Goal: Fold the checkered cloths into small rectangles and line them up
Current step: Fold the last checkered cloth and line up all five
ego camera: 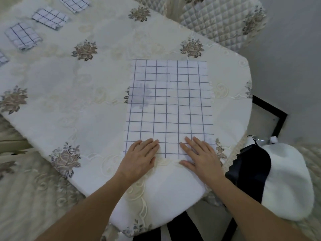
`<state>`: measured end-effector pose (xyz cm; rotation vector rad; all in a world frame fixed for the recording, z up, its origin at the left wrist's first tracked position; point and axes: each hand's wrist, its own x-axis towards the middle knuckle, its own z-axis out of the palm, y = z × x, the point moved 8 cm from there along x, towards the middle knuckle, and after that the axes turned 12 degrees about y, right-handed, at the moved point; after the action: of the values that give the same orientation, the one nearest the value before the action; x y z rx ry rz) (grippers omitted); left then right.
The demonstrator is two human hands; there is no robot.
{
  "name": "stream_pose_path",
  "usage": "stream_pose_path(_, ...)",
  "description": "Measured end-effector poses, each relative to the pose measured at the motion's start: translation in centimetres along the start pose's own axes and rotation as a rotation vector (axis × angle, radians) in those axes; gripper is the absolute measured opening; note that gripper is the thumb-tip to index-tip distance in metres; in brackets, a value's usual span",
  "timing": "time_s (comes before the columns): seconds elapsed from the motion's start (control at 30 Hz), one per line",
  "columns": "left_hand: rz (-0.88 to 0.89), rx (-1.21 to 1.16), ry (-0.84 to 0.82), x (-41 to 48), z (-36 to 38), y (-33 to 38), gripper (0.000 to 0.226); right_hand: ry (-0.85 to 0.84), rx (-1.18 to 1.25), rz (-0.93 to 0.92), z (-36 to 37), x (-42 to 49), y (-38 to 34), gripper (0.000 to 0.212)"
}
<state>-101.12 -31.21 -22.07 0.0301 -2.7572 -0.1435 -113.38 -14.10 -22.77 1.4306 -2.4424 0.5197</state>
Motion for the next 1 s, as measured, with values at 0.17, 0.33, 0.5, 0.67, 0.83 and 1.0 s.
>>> stream_pose_path(0.17, 0.024, -0.003, -0.01, 0.1, -0.2, -0.3, 0.04, 0.063, -0.004, -0.02, -0.5, 0.3, -0.1, 0.051)
stream_pose_path(0.33, -0.025, -0.07, -0.017, 0.8, -0.6, -1.0, 0.038, 0.119, -0.014, -0.041, -1.0, 0.4, 0.0, 0.04)
stream_pose_path(0.5, -0.061, -0.019, -0.076, 1.5, -0.3, -0.1, 0.049, 0.179, 0.008, -0.028, -1.4, 0.6, -0.2, 0.032)
stream_pose_path(0.67, -0.069, -0.013, -0.007, 1.5, -0.6, 0.3, 0.044, 0.208, 0.1, 0.088, -1.3, 1.0, 0.4, 0.028)
stream_pose_path(0.83, -0.131, -0.053, -0.001, 2.0, -0.6, 0.1, 0.044, 0.161, 0.246, 0.204, -1.3, 1.5, 1.5, 0.03)
stream_pose_path(1.0, -0.172, -0.093, 0.022, 1.9, -1.3, -0.7, 0.044, 0.119, 0.326, 0.209, -1.8, 1.0, 2.1, 0.033)
